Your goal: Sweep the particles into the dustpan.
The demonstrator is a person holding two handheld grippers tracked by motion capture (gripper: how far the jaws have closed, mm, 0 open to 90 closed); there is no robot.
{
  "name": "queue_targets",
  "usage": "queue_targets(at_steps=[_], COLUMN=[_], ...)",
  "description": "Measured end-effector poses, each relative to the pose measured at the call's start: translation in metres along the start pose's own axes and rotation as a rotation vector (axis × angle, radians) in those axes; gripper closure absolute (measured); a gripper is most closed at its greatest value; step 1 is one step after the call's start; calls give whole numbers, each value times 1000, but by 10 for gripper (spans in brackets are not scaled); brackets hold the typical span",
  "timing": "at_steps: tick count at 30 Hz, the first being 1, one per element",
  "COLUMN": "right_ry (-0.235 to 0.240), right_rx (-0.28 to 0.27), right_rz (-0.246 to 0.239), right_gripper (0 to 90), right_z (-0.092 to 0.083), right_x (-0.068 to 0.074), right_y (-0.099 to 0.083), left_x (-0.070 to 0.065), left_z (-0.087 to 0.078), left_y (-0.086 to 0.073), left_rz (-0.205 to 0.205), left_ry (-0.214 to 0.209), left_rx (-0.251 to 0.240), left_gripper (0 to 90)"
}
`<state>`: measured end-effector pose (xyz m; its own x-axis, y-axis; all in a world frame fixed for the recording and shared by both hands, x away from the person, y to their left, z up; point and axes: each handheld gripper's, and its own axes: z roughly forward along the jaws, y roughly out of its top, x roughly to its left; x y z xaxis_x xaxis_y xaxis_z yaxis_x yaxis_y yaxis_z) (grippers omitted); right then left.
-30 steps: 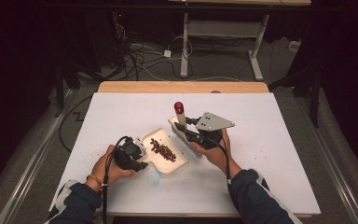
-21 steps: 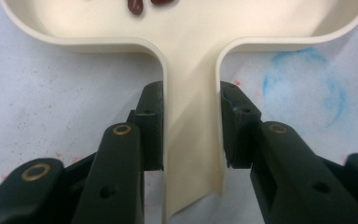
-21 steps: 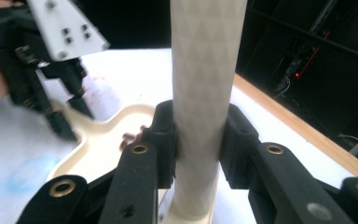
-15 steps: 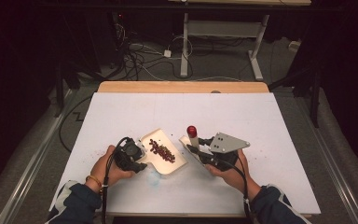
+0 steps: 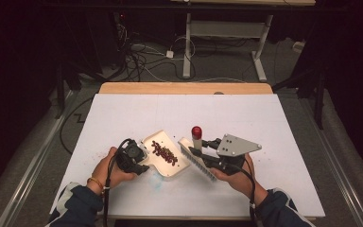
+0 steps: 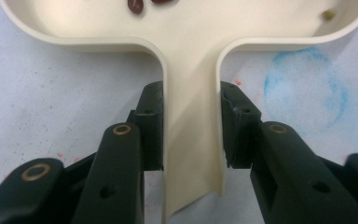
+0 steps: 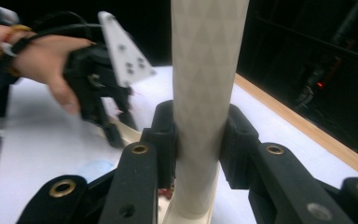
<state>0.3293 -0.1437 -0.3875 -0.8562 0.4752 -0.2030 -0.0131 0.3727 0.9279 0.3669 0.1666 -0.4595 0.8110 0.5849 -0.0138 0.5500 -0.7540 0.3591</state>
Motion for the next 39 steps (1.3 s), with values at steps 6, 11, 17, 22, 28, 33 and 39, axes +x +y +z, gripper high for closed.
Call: queue_targets(at_steps=[6, 11, 17, 22, 28, 33, 39], right_ry=[-82, -106, -89, -9, 73, 30, -50], right_rx=[-2, 2, 70, 78, 29, -16, 97], right_rz=[-21, -69, -72, -57, -100, -73, -68], right_gripper=[707, 707, 707, 707, 708, 708, 708], right_z=[17, 51, 91, 101, 89, 70, 82], right_x=[-23, -40, -44, -38, -23, -31, -40], right_y=[0, 4, 2, 2, 11, 13, 3], left_x=[1, 2, 2, 2, 2, 2, 2], left_z=[0, 0, 0, 0, 1, 1, 1], left_y=[0, -1, -1, -2, -2, -2, -1], left_rz=[-5, -7, -9, -7, -7, -11, -15], left_ry=[-10, -15, -18, -15, -13, -12, -14], left_rx=[-1, -5, -6, -8, -9, -11, -2], left_gripper=[634, 634, 633, 633, 633, 633, 633])
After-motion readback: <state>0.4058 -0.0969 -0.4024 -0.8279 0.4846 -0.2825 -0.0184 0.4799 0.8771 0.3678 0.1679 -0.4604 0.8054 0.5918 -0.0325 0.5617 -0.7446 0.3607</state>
